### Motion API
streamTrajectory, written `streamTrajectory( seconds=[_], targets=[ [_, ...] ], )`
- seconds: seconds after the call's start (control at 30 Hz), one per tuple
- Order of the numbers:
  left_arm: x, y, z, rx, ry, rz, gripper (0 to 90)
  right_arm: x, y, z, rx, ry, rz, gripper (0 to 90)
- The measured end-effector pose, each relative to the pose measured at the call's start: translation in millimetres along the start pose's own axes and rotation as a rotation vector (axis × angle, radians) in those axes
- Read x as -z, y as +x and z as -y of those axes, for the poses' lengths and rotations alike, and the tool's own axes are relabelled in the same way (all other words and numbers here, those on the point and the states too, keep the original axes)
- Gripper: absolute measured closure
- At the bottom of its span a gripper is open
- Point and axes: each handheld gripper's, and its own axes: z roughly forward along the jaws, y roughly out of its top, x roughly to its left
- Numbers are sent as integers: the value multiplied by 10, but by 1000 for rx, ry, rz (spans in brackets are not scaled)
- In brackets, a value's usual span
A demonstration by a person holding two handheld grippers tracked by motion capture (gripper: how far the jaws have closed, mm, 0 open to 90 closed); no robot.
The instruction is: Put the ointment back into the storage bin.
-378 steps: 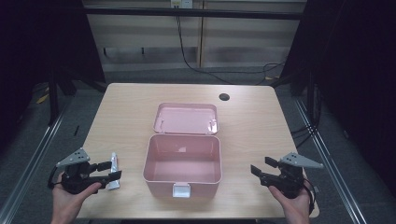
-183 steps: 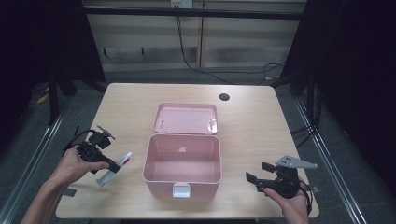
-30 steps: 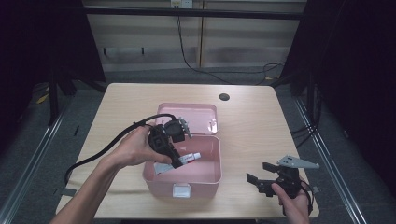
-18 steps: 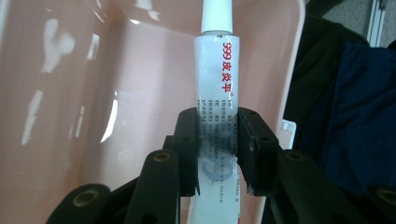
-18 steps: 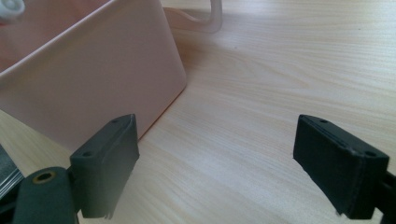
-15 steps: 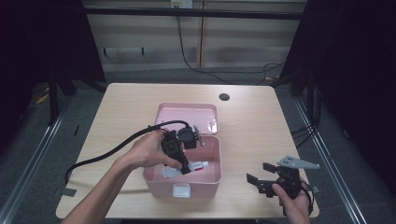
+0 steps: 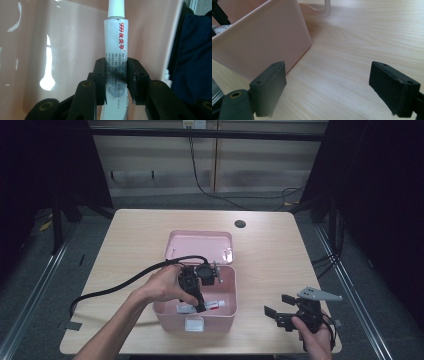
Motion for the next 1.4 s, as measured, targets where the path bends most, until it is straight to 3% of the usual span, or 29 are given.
streamTrajectory(
  seconds=[0.27, 0.37, 0.47, 0.57, 1.03, 1.4],
  targets=[
    [-144, 44, -11, -5, 30, 26, 705, 1, -1, 1, -1, 0, -2, 139],
    [-179, 98, 20, 23, 7, 46, 705, 1, 0, 2, -1, 1, -2, 139],
    [-247, 182, 107, 56, 26, 49, 705, -2, -3, 2, -2, 2, -1, 139],
    [-260, 214, 154, 64, 4, 73, 705, -7, -4, 0, -1, 2, -3, 139],
    [-420, 220, 76, 39, 35, 105, 703, -6, -7, 1, -3, 3, -1, 139],
    [-525, 240, 51, 50, 50, 128, 701, -8, -4, 1, -2, 4, -5, 139]
  ],
)
